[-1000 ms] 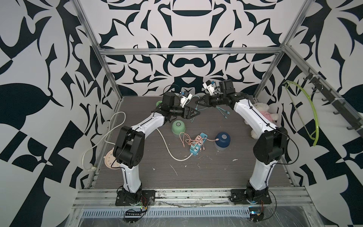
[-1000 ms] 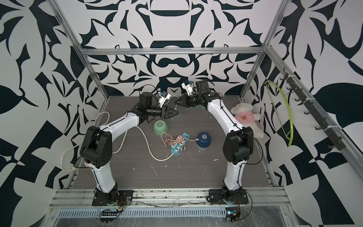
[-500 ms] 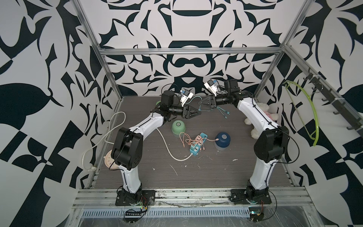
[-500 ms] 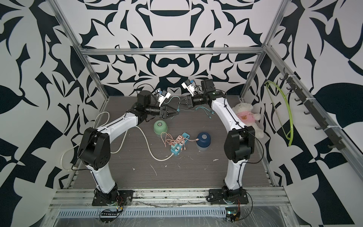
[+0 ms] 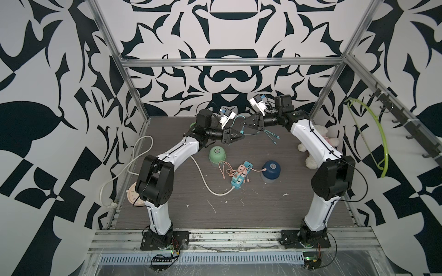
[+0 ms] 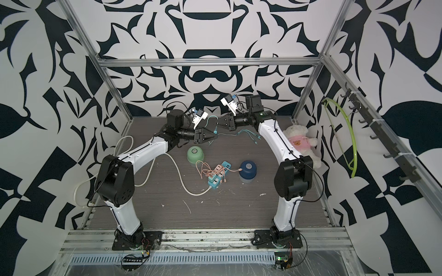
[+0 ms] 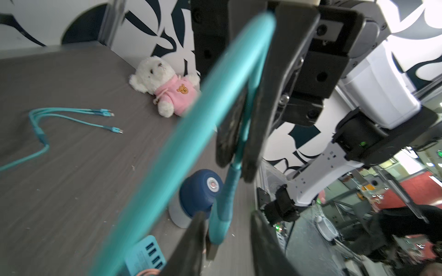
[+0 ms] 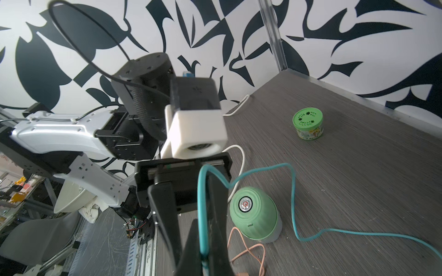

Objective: Charge the cordless meat grinders
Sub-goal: Pick up the charging cable from the center of the board.

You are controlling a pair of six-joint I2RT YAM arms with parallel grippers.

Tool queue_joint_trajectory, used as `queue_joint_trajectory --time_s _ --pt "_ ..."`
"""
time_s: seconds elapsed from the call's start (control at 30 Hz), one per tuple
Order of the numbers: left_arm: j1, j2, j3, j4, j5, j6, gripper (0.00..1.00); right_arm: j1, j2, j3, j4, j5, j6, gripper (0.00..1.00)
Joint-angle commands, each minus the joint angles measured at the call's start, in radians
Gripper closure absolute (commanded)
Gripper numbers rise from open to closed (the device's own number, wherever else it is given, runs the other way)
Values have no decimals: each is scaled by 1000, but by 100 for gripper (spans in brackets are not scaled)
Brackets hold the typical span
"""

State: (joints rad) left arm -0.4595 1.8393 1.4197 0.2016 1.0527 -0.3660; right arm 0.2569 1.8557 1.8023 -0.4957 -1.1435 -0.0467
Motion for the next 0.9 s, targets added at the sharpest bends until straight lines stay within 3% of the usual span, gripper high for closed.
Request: queue_joint_trajectory --time_s 0.0,0.1,0.2,0.23,0.3,0.43,0.53,0.6,0.77,0.87 --pt "-2 -28 24 -24 -88 56 84 8 -29 17 28 42 51 100" --pt "-2 -38 25 -52 -140 93 100 10 -29 17 19 58 67 100" --pt "-1 -41 27 -74 -158 112 100 10 -36 15 8 71 70 100" --pt "-1 -42 27 -78 -157 115 100 9 -40 17 -3 77 66 93" --pt "-2 -41 30 -83 -154 117 100 2 -56 18 -60 106 31 70" --pt "-6 -45 52 -160 -258 183 100 -34 -85 43 -162 221 43 49" --pt "-29 -35 109 -298 -429 304 100 -11 -89 130 -297 515 155 50" --pt "-46 -16 145 -358 -541 339 100 36 -107 151 -321 721 346 51" --pt "-81 9 165 -353 -721 342 100 121 -94 195 -357 899 741 61" --pt "-98 15 165 -337 -764 355 100 158 -52 260 -346 909 827 61"
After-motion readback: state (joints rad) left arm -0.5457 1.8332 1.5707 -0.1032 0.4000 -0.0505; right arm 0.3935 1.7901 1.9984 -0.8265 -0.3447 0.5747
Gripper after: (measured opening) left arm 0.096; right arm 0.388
